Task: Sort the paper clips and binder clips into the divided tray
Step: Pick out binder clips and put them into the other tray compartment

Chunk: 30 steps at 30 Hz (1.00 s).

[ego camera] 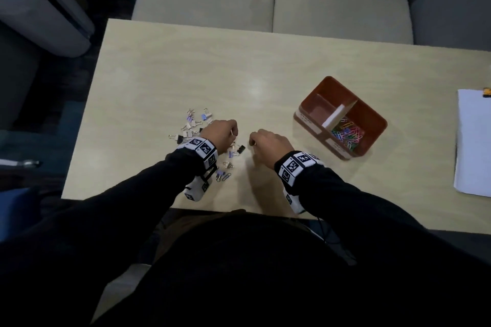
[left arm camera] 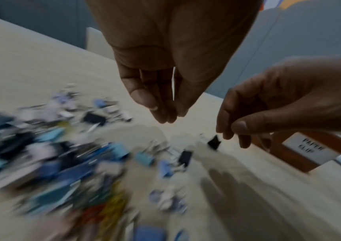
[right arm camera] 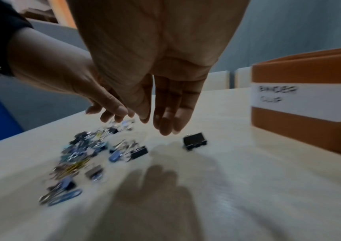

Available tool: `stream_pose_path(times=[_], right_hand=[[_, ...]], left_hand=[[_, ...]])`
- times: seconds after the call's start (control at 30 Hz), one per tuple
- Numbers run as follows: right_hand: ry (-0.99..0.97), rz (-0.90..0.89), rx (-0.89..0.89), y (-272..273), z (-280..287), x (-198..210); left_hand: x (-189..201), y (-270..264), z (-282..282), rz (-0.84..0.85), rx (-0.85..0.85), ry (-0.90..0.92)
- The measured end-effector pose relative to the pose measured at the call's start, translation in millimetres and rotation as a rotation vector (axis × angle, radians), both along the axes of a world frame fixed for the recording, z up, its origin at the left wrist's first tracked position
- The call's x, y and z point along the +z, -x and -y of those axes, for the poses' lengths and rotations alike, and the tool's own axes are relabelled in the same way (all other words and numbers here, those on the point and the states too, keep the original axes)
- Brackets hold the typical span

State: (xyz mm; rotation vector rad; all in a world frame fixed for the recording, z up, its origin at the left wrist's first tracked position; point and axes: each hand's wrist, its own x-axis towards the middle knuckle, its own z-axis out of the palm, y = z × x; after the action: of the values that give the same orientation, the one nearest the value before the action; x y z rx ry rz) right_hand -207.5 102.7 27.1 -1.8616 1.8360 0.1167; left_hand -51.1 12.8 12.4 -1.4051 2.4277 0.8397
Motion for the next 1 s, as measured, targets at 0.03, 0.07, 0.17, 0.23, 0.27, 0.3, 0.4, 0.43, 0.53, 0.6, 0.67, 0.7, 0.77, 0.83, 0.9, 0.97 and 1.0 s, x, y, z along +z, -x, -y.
stream_pose_path(times=[0.03,0.07,0.17,0.23,0.27,0.3,0.4,0.43,0.53,0.6,0.67,0.7,0.77,0.83,0.9,0.97,1.0], right_hand=[[-0.017,0.009,0.05,-9.6,2.2,-3.6],[-0.032,0.02,0.097,-18.9,3.9,-6.4],[-0.059,0.041,0.221,-43.1,5.9,-16.6],[-0.063,0.04,0.283,-54.5,5.3,-23.9],[-0.059,0.03,0.31,-58.9,4.9,-27.1],[-0.052,0.018,0.332,-62.0,4.6,-30.3],[-0.037,-0.028,0.353,-60.7,5.6,-36.7],[-0.034,-0.043,0.345,-57.4,6.3,-38.1],[-0.018,-0.087,0.319,-47.4,9.7,-39.5],[0.001,-0.1,0.313,-47.0,12.7,-39.1],[0.022,-0.091,0.314,-53.0,15.7,-36.6],[0.029,-0.083,0.321,-58.0,17.3,-34.7],[0.029,-0.058,0.344,-70.0,19.9,-31.6],[0.009,-0.03,0.356,-80.5,21.5,-30.5],[-0.007,-0.021,0.371,-87.9,21.9,-31.0],[-0.012,-0.01,0.399,-93.2,21.7,-33.3],[-0.018,0.005,0.408,-95.5,21.8,-35.0]], left_hand=[[-2.9,-11.0,-1.9,0.025,0.005,-0.008],[-6.7,-21.2,-3.8,0.041,0.002,-0.012],[-15.7,-46.6,-11.4,0.102,-0.031,-0.01],[-23.8,-60.8,-17.0,0.115,-0.041,-0.018],[-27.6,-67.4,-20.3,0.111,-0.039,-0.023],[-30.4,-74.0,-23.7,0.11,-0.031,-0.026],[-37.8,-90.8,-30.2,0.089,-0.021,0.009],[-38.1,-95.1,-31.0,0.081,-0.014,0.029],[-39.1,-105.0,-30.3,0.052,-0.013,0.095],[-37.6,-106.8,-30.4,0.037,-0.017,0.116],[-35.8,-104.5,-32.1,0.035,-0.031,0.106],[-35.3,-102.7,-33.6,0.045,-0.05,0.097],[-36.2,-100.1,-36.5,0.081,-0.076,0.101],[-35.7,-98.5,-38.4,0.102,-0.06,0.108],[-37.6,-98.6,-38.5,0.112,-0.062,0.108],[-38.4,-100.9,-37.7,0.114,-0.059,0.091],[-38.1,-102.5,-36.9,0.104,-0.042,0.078]])
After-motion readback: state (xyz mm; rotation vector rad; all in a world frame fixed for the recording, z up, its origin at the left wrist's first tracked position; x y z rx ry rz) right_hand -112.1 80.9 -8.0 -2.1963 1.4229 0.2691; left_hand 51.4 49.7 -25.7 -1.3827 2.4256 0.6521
